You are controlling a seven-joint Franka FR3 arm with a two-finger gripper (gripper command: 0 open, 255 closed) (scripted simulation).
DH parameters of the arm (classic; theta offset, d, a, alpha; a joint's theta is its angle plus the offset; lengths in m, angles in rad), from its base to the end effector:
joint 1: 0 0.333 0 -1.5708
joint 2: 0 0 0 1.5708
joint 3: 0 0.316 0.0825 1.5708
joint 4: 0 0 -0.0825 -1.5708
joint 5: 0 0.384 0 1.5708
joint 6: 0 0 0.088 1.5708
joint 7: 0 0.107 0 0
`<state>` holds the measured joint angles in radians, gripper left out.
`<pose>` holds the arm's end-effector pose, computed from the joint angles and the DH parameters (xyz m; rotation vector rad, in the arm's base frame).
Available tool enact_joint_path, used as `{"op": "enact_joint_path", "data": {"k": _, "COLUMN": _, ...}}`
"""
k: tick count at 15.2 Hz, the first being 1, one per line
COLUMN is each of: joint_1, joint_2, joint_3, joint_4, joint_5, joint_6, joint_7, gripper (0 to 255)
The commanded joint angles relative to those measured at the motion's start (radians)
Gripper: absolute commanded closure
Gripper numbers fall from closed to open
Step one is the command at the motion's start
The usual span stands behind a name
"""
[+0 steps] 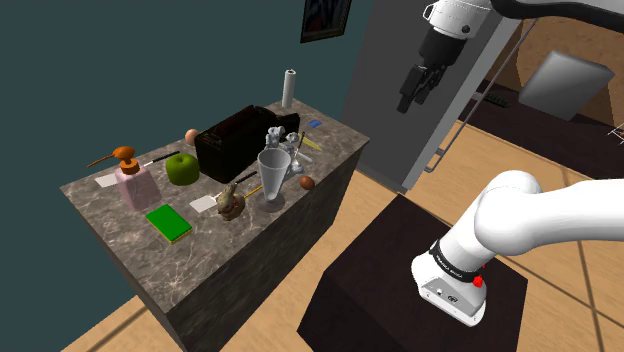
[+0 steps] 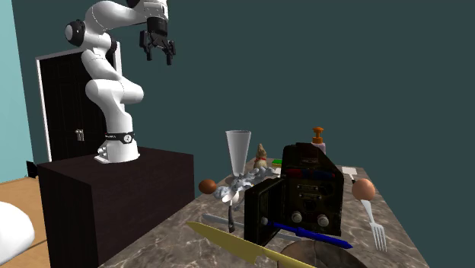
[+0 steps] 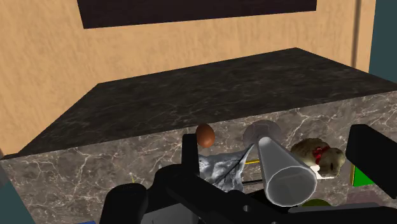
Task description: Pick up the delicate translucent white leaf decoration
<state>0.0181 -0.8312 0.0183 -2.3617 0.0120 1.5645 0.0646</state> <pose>0.2938 0.0139 0.6008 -3.1406 0.0528 -0.0533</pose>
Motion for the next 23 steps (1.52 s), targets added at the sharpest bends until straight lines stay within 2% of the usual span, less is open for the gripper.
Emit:
{"op": "enact_joint_path", "data": {"k": 1, "joint_1": 0.000, "joint_2": 0.000, "joint_3": 0.000, "joint_4": 0.000, "joint_5": 0.000, "joint_6": 0.000, "joint_7": 0.000, "gripper": 0}}
{"op": "enact_joint_path", "data": {"k": 12, "joint_1": 0.021, "joint_2": 0.290, "joint_3": -0.097, "joint_4": -0.087, "joint_5": -0.051, "joint_6": 0.348, "joint_7": -0.206, "gripper": 0}}
{"op": "enact_joint_path", "data": {"k": 23, "joint_1": 0.047, "joint_2": 0.703, "joint_3": -0.163, "joint_4": 0.002, "joint_5": -0.033, "joint_6": 0.642, "joint_7": -0.415, "gripper": 0}}
